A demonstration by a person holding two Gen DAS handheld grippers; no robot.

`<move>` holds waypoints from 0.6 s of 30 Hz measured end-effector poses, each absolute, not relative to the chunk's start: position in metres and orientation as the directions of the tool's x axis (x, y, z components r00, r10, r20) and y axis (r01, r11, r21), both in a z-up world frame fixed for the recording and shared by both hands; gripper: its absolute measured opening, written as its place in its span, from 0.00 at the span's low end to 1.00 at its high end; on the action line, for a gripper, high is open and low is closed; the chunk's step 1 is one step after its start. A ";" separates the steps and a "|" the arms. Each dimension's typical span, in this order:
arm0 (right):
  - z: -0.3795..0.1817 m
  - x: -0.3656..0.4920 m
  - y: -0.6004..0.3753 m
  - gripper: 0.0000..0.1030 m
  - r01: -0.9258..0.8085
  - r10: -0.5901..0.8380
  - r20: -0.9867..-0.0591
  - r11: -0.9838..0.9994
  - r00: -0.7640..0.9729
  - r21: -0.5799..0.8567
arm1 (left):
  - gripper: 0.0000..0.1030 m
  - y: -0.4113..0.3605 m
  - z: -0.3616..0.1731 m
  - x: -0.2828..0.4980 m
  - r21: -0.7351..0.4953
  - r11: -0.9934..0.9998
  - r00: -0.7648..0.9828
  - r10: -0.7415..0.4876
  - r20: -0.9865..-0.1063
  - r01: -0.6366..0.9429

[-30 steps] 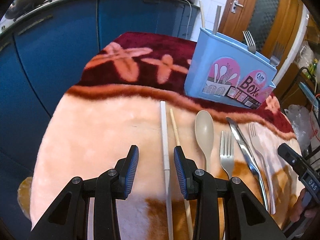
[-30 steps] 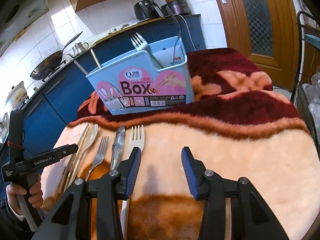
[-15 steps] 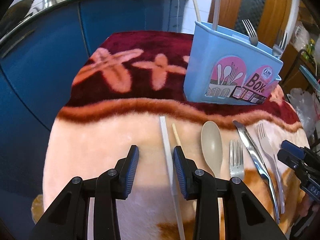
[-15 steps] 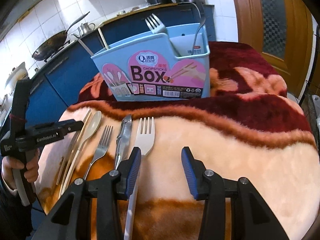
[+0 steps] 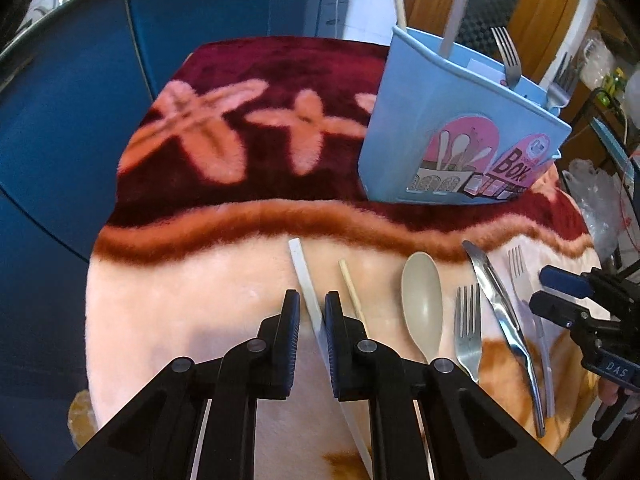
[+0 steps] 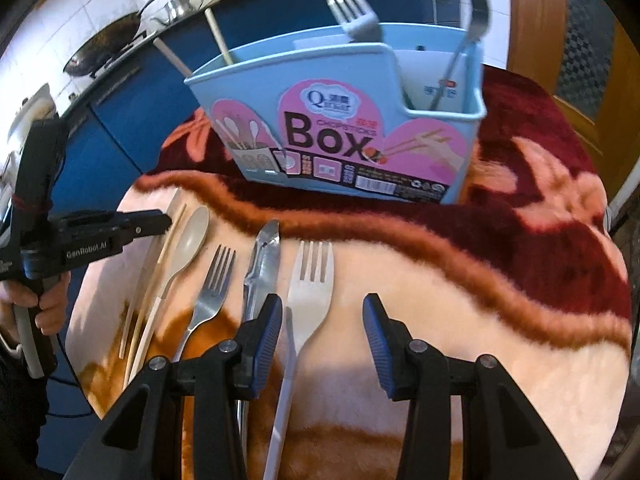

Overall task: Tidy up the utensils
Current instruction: 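Close the left tool on a white chopstick while the right tool approaches the white plastic fork, then lift the white chopstick and white plastic fork and carry both over the holder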

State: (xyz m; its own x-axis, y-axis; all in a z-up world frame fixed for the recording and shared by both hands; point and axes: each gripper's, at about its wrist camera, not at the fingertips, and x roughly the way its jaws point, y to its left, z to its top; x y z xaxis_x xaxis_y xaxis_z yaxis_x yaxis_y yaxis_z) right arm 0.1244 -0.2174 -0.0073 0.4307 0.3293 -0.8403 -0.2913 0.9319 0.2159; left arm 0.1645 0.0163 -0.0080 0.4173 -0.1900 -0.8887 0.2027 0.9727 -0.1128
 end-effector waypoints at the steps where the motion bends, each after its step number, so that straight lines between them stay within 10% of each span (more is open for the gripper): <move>1: -0.008 0.126 -0.217 0.44 -0.292 0.325 -0.844 0.933 0.427 0.212 | 0.12 0.017 -0.009 0.167 -0.123 0.972 0.412 -0.197 -0.890 0.199; 13: -0.014 0.151 -0.215 0.45 -0.287 0.370 -0.837 0.920 0.403 0.269 | 0.13 0.023 -0.016 0.179 -0.197 0.967 0.379 -0.246 -0.892 0.163; 18: -0.015 0.153 -0.219 0.23 -0.294 0.391 -0.822 0.912 0.415 0.285 | 0.08 0.028 -0.015 0.174 -0.220 0.964 0.403 -0.263 -0.877 0.151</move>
State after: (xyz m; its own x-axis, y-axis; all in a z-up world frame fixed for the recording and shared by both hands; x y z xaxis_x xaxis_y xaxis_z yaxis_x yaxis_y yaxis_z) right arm 0.1531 -0.2188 -0.0145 0.4149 0.3905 -0.8218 -0.2936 0.9123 0.2853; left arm 0.1735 0.0275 -0.0149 0.4025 -0.2634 -0.8767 0.1507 0.9637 -0.2203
